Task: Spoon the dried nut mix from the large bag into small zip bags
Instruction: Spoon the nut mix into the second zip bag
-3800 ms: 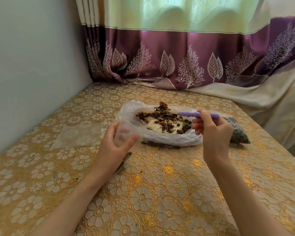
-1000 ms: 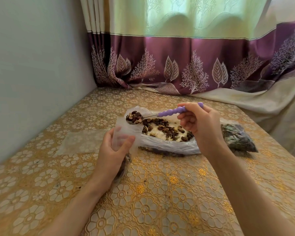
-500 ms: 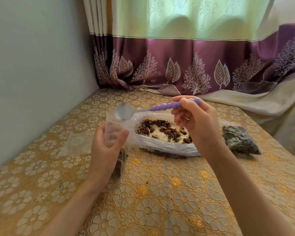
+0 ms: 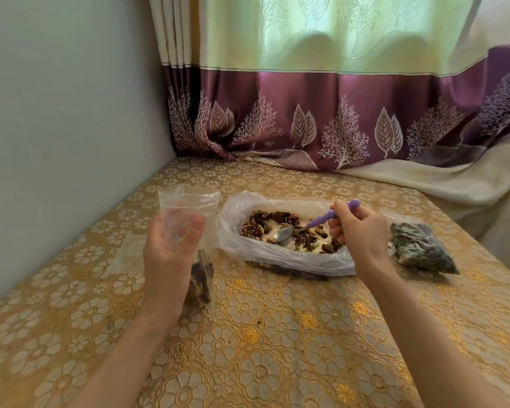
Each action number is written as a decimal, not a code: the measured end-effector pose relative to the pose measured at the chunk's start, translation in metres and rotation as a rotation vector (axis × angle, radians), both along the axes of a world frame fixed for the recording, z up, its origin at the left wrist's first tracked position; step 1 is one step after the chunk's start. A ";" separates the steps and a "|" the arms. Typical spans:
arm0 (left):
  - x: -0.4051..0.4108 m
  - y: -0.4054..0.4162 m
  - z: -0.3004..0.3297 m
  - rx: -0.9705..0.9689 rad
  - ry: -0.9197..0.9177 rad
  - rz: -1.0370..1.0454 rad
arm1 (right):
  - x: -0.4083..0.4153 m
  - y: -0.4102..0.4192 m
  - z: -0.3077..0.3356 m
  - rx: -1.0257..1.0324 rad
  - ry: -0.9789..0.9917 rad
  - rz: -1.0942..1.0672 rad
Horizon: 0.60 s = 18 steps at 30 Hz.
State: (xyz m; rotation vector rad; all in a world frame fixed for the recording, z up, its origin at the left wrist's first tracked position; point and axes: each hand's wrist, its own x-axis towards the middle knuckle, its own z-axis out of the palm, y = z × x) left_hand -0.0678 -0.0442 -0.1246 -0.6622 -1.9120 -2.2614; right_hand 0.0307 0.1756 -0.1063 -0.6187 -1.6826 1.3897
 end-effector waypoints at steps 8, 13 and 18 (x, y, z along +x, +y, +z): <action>0.001 0.002 -0.003 -0.079 0.034 -0.039 | -0.025 -0.014 -0.005 -0.055 -0.096 0.134; 0.003 0.004 -0.004 -0.108 0.025 -0.100 | -0.024 -0.009 -0.007 -0.211 -0.138 0.262; 0.009 0.008 -0.010 -0.150 0.009 -0.130 | -0.019 -0.003 -0.006 -0.374 -0.114 0.323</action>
